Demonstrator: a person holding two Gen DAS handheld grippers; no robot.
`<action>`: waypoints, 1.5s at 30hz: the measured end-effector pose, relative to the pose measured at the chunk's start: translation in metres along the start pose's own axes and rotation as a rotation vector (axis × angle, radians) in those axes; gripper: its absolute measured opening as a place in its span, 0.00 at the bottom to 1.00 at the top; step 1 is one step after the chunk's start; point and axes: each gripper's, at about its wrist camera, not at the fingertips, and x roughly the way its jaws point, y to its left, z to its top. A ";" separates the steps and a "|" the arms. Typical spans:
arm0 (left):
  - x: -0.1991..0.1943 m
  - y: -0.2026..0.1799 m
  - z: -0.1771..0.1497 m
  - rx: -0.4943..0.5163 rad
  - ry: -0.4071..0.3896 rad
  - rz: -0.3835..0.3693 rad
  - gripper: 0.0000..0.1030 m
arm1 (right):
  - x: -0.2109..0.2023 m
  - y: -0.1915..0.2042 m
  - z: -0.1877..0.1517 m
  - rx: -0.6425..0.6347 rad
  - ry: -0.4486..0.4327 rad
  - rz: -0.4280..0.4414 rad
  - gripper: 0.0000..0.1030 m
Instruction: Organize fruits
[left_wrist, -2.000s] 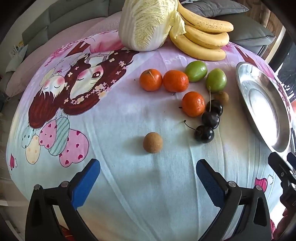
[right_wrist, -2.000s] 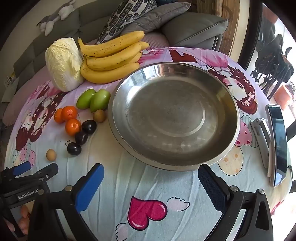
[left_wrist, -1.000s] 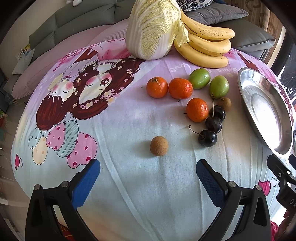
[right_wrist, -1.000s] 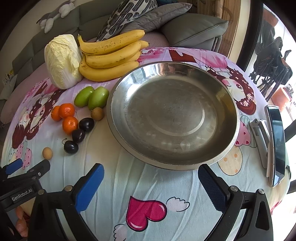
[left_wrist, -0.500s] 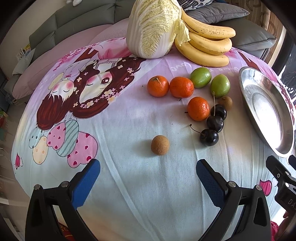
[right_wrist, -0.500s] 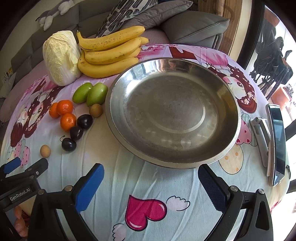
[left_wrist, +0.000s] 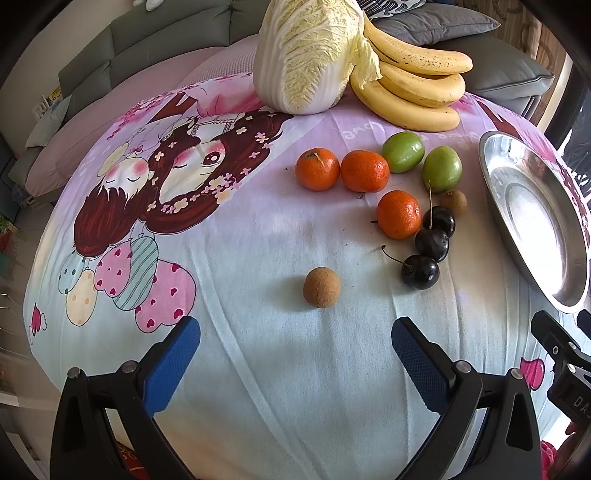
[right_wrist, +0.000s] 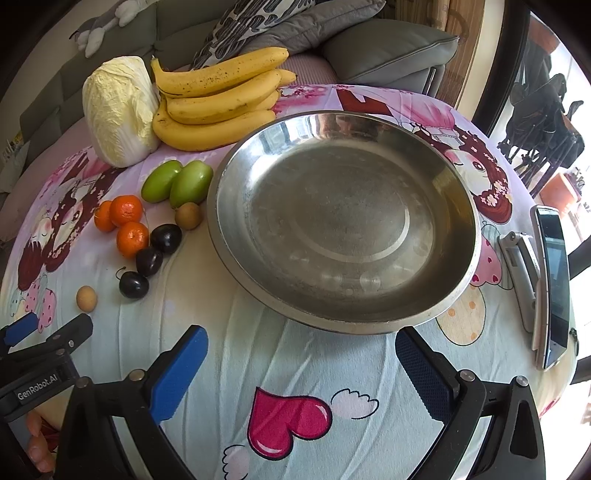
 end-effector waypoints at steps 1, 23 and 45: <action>0.000 0.000 0.000 0.000 0.000 0.000 1.00 | 0.000 0.000 0.000 0.000 0.002 -0.001 1.00; 0.004 0.000 -0.001 -0.002 0.021 0.000 1.00 | 0.003 0.001 0.001 -0.005 0.015 -0.008 1.00; 0.008 0.004 0.002 -0.028 0.054 -0.045 1.00 | 0.004 -0.001 0.000 0.010 0.040 0.030 1.00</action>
